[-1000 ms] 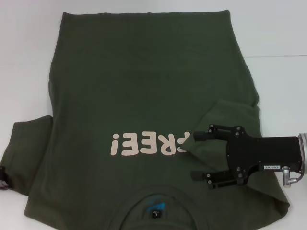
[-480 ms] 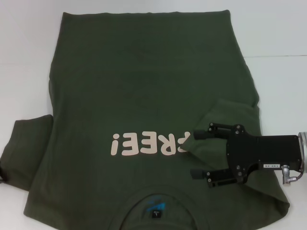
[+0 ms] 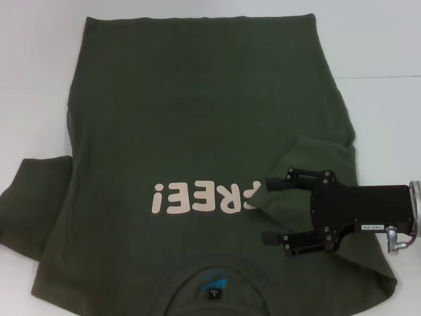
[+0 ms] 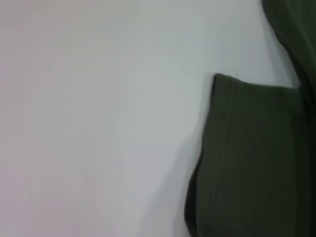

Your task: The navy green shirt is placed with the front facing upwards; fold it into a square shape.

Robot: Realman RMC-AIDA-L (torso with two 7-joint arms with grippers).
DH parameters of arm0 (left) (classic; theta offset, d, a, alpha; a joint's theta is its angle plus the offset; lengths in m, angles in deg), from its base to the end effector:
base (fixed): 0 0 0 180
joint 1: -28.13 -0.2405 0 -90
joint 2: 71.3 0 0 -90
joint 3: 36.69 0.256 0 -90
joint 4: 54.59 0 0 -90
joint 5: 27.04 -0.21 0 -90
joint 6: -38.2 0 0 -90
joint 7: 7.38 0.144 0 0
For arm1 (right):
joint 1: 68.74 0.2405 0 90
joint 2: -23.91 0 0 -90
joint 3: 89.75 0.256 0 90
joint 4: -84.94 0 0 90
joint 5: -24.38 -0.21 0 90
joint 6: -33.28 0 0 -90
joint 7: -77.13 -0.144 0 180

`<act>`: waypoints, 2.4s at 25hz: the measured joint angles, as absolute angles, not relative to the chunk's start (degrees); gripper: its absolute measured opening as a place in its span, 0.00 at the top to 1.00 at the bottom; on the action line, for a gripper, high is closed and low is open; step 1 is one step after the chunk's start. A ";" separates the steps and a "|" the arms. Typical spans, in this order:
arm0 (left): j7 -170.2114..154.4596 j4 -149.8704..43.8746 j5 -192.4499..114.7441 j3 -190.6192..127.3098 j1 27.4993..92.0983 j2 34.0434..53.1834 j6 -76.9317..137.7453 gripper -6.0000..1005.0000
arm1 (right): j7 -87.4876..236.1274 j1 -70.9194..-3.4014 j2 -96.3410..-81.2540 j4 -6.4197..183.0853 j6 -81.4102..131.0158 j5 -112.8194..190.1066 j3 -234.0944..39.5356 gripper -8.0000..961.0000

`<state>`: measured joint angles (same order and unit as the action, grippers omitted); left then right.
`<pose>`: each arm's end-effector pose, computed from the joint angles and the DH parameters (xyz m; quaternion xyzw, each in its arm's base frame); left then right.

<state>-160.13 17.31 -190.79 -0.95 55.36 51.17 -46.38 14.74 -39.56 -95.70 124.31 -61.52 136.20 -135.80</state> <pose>-0.3366 0.3214 0.0920 -0.6675 -0.6677 0.0461 0.3265 0.2454 0.3124 -0.0108 -0.9656 0.0402 0.2388 0.0948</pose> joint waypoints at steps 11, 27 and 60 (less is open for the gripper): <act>-160.04 18.14 -190.87 -2.06 54.57 50.60 -43.74 0.95 | 14.74 -39.41 -95.70 124.31 -61.25 136.16 -135.80 0.10; -160.13 18.24 -190.87 -3.54 53.56 50.66 -38.93 0.95 | 14.74 -39.38 -95.70 124.31 -61.10 136.17 -135.81 0.10; -159.78 18.69 -190.87 -3.35 52.75 51.13 -33.82 0.95 | 14.74 -39.63 -95.74 124.31 -61.11 136.17 -135.80 0.11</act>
